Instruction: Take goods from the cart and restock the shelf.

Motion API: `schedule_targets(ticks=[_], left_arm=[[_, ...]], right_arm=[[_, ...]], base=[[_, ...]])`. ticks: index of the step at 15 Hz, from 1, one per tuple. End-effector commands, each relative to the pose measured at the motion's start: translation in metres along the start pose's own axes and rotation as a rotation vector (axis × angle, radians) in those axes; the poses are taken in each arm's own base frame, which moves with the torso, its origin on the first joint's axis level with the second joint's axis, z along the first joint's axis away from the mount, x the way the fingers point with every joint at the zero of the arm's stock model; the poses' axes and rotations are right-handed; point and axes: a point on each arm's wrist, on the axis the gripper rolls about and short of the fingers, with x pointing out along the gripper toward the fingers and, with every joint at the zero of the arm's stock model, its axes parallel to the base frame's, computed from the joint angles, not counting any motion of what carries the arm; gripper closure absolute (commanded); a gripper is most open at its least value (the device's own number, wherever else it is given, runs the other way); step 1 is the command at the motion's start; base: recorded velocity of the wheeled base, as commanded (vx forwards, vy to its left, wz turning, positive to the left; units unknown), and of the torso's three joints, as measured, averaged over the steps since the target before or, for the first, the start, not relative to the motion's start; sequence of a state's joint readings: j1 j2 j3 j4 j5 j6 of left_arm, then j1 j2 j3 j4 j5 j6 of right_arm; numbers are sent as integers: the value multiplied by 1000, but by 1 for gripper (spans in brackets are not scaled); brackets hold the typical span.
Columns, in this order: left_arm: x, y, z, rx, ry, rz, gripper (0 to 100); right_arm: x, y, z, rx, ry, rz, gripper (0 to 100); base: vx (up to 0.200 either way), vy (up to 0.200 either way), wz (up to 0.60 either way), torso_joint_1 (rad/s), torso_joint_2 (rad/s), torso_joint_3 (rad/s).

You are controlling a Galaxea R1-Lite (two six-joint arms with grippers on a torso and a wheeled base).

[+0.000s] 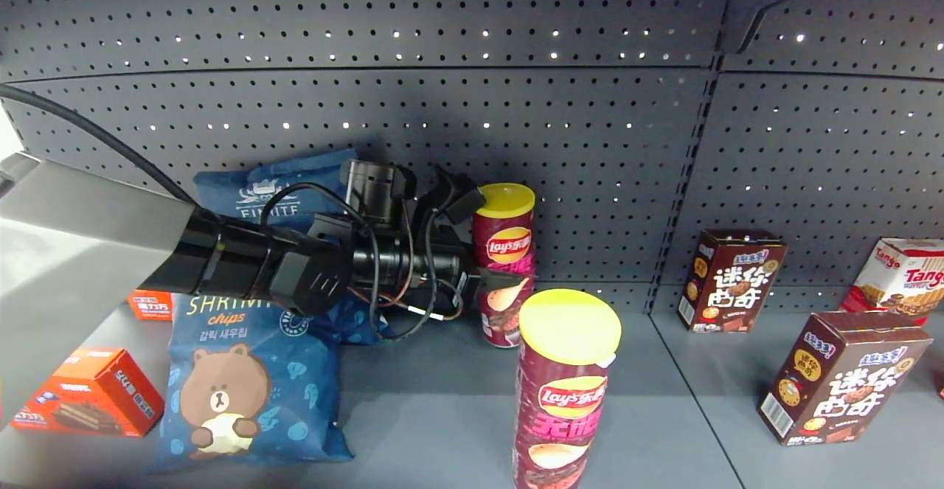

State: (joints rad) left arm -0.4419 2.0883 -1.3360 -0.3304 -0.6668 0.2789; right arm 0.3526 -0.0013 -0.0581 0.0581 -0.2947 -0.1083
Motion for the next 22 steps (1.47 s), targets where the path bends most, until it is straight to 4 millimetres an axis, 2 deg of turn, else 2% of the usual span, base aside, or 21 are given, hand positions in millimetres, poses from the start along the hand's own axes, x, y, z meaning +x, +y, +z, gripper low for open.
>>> schedule_targets(ticks=[1, 20, 21, 22], left_arm=[[3, 1, -2, -3, 4, -3, 100], [30, -11, -20, -28, 52, -66, 100], [31, -11, -19, -23, 48, -66, 0], [30, -11, -18, -22, 47, -64, 0]], right_arm=[[0, 0, 0, -1, 1, 1, 0], [0, 0, 0, 2, 1, 1, 0], [0, 0, 0, 3, 0, 0, 0], [0, 0, 0, 3, 0, 2, 0]], base=[[0, 0, 0, 0, 0, 0], [0, 0, 0, 0, 0, 0], [0, 0, 0, 0, 0, 0], [0, 0, 0, 0, 0, 0]])
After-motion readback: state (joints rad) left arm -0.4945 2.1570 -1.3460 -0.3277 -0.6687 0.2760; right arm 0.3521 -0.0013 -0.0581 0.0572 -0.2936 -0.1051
